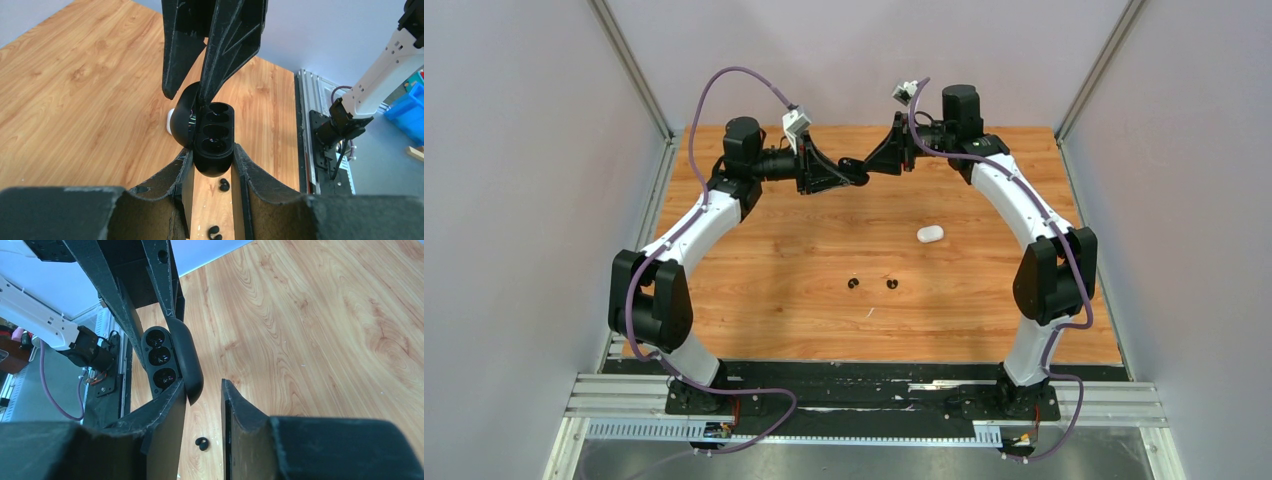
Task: Insert the wireless bluetooth earbuds into the charging case
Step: Pass from the left arm to the right
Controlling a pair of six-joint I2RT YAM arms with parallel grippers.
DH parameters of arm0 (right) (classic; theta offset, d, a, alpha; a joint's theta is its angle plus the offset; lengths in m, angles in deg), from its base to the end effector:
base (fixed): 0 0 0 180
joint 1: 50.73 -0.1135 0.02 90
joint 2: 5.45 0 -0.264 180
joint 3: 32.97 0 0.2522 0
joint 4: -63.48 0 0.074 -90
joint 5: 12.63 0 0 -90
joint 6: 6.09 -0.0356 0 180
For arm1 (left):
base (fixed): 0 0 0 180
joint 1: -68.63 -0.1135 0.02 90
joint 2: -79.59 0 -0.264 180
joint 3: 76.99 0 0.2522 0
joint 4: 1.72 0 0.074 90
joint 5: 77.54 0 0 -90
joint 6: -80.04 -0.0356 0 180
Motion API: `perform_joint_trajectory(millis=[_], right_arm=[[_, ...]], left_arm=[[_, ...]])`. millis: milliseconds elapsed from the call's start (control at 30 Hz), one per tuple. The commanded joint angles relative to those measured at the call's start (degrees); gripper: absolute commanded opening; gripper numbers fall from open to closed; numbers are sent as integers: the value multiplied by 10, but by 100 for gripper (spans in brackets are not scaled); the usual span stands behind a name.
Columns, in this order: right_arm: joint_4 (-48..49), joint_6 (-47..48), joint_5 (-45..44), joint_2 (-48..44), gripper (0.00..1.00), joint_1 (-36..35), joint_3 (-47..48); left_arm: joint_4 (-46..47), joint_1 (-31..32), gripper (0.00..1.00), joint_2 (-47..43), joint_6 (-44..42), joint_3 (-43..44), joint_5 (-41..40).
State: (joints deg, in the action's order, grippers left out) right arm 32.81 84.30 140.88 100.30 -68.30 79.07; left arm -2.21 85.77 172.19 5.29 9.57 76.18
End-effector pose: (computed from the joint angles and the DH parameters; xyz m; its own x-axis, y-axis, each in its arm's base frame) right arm 0.3948 0.1584 0.3581 -0.3873 -0.1258 -0.9133 -0.9145 0.1783 0.3632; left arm 0.3460 -0.1401 0.3405 -0.3631 -0.0099 -0.9317 0.9186 0.1637 -0.3597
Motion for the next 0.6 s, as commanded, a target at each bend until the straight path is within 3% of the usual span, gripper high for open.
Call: perform_joint_trajectory(millis=[0,267,433,567], right_arm=[[17,24,5,-22,29,3,2],[18,31,31,-19,0,2,12],[18,49,30,-25,0,-3,18],[10,85,-6,-37,0,-11,26]], left_arm=[[52,-2,0,-8,29,12,13],[47,-2,0,-9,22,6,18],[-8,-2,0,-6,-10,16,-13],[-56,-2,18,-3,-31,25,-39]])
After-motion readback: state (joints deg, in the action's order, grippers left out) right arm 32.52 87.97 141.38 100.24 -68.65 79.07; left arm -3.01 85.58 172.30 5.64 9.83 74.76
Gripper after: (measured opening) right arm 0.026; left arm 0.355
